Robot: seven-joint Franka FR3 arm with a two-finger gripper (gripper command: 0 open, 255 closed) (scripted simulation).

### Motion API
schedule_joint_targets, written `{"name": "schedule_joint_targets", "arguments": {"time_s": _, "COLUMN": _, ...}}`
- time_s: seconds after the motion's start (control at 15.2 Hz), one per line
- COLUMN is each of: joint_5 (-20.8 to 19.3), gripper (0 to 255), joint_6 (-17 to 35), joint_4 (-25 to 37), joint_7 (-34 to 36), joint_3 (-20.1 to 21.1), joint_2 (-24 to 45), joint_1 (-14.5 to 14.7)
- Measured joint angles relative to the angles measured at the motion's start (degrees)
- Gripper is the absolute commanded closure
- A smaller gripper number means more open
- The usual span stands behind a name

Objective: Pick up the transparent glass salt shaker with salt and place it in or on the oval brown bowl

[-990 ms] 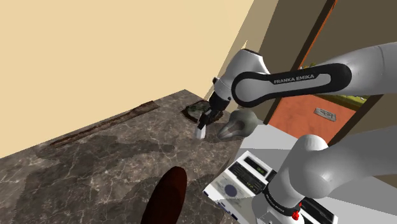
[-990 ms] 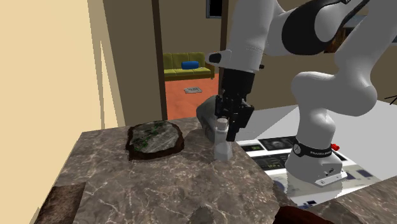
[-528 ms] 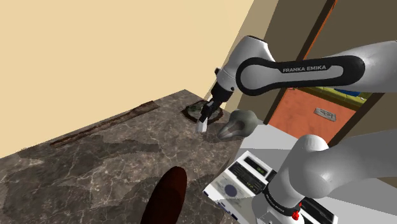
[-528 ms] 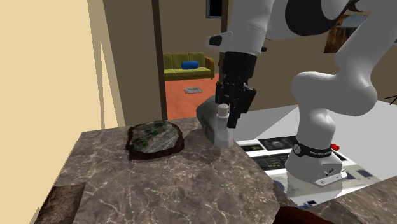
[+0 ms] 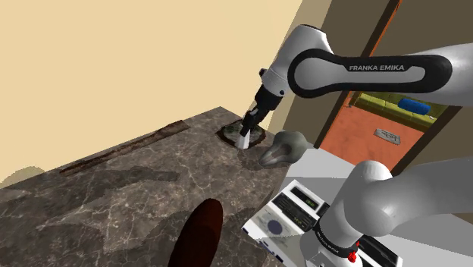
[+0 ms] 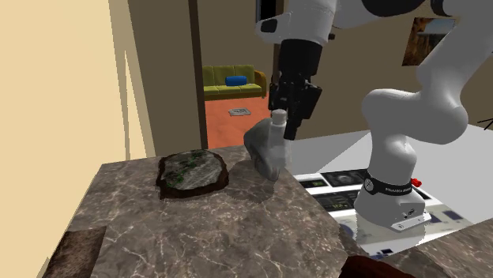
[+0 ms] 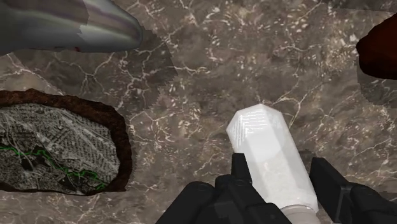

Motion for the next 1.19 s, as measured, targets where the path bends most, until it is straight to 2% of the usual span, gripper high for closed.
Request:
{"name": "schedule_joint_targets", "arguments": {"time_s": 0.33, "joint_5": 2.1, "gripper": 255, "joint_6": -0.9, "joint_4": -0.6, "joint_7": 5.6, "joint_3": 4.9, "joint_2": -2.3, "joint_1": 2.3}}
{"name": "schedule_joint_targets", "arguments": {"time_s": 0.73, "joint_5": 5.5, "gripper": 255, "joint_6": -2.5, "joint_4": 0.3, "joint_7": 14.6, "joint_3": 12.7, "joint_2": -4.4, "joint_1": 6.1}}
{"name": "schedule_joint_targets", "arguments": {"time_s": 1.19, "joint_5": 9.0, "gripper": 255, "joint_6": -2.1, "joint_4": 4.0, "joint_7": 25.4, "joint_3": 22.8, "joint_2": -2.2, "joint_1": 9.3}}
